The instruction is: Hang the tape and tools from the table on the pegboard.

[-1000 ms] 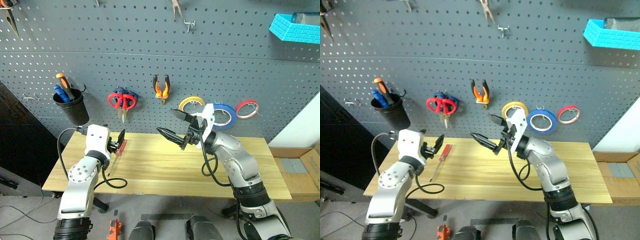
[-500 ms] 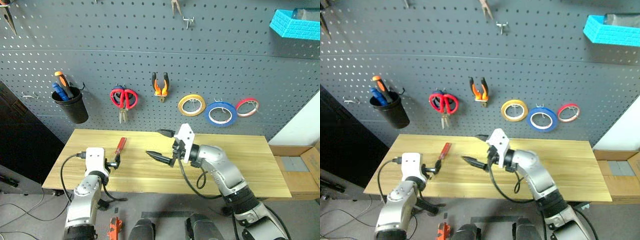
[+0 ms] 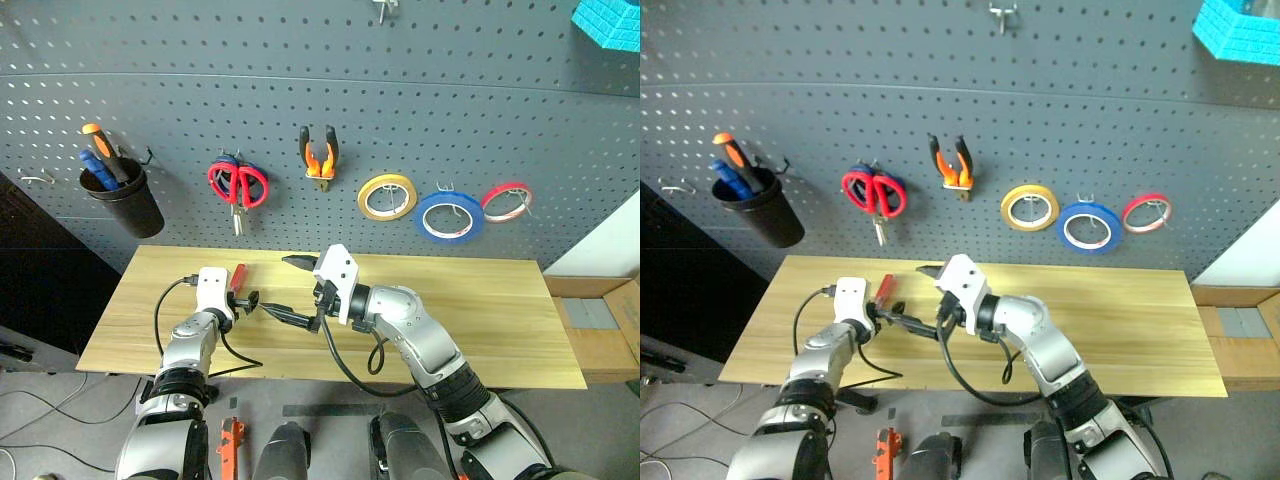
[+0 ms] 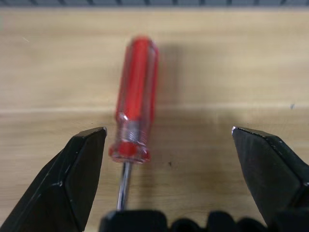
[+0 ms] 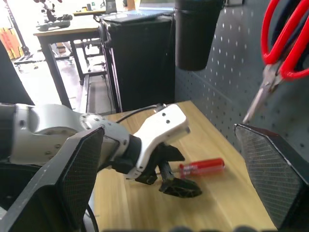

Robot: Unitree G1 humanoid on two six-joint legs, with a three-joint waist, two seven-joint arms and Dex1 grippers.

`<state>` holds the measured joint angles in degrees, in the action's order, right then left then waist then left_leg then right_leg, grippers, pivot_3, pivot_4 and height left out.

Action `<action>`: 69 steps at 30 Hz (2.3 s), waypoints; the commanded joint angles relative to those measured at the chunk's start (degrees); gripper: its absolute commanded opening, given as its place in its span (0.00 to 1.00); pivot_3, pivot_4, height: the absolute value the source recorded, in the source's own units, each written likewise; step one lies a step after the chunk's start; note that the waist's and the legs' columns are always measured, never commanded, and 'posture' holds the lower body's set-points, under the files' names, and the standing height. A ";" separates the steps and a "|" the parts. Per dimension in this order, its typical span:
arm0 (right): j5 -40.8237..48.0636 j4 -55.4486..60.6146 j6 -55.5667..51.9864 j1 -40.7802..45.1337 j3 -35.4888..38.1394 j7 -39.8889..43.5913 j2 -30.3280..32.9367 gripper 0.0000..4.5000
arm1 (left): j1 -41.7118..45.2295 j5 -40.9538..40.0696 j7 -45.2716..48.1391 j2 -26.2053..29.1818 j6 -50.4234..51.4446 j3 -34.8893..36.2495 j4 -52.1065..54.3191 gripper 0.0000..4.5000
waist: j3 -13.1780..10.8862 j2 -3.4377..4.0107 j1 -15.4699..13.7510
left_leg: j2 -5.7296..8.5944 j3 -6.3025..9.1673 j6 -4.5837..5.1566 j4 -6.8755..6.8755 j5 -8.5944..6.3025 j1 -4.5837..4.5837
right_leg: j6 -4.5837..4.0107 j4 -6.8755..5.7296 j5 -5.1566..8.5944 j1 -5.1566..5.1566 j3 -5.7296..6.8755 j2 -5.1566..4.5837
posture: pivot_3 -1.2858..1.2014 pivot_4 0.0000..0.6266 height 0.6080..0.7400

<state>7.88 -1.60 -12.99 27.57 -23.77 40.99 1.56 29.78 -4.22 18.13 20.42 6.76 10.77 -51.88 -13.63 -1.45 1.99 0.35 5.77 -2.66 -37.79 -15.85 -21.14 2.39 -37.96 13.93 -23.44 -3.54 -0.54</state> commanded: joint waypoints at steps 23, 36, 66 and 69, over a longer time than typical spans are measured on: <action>3.11 6.79 -5.95 -1.35 2.97 -2.40 -0.17 1.00 | 12.57 2.09 7.85 8.34 6.83 -3.47 -13.21 0.73 | -1.57 0.04 0.02 | 0.10 0.25 -0.02 -0.05 0.01 -0.82 | -0.01 -0.05 0.00 -0.72 1.13 -0.49 | 0.53 0.46 1.00; 4.00 5.18 -6.22 -0.03 4.13 -3.38 -1.57 1.00 | 15.19 3.49 9.56 8.70 6.73 -4.84 -14.39 0.18 | -1.57 0.02 -0.15 | 0.10 0.28 -0.03 -0.04 0.02 -0.91 | -0.01 -0.01 0.00 -0.76 1.19 -0.55 | 0.54 0.40 1.00; 19.52 7.06 -9.80 10.28 12.14 -1.91 -8.56 1.00 | 3.46 19.43 -16.73 20.55 0.89 6.29 55.15 0.18 | 2.62 -0.75 -3.69 | 0.01 0.45 -0.91 -0.04 0.40 -1.32 | -0.44 0.03 -0.35 -1.06 1.83 -0.44 | 0.57 0.16 1.00; 20.21 6.08 -9.96 13.27 12.81 -2.46 -9.39 1.00 | 16.30 19.22 -16.89 21.88 -5.07 3.56 39.52 0.18 | 2.62 -0.74 -3.35 | 0.03 0.38 -0.90 0.00 0.40 -0.94 | -0.43 -0.01 -0.37 -0.79 1.75 -0.43 | 0.56 0.19 1.00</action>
<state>26.37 3.46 -23.00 38.69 -12.26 38.62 -6.98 41.89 15.59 1.69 41.29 5.81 15.86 -4.98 -11.00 -2.18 -1.36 0.38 6.14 -3.55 -37.76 -15.46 -22.01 1.96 -37.98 13.56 -24.20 -1.81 -0.96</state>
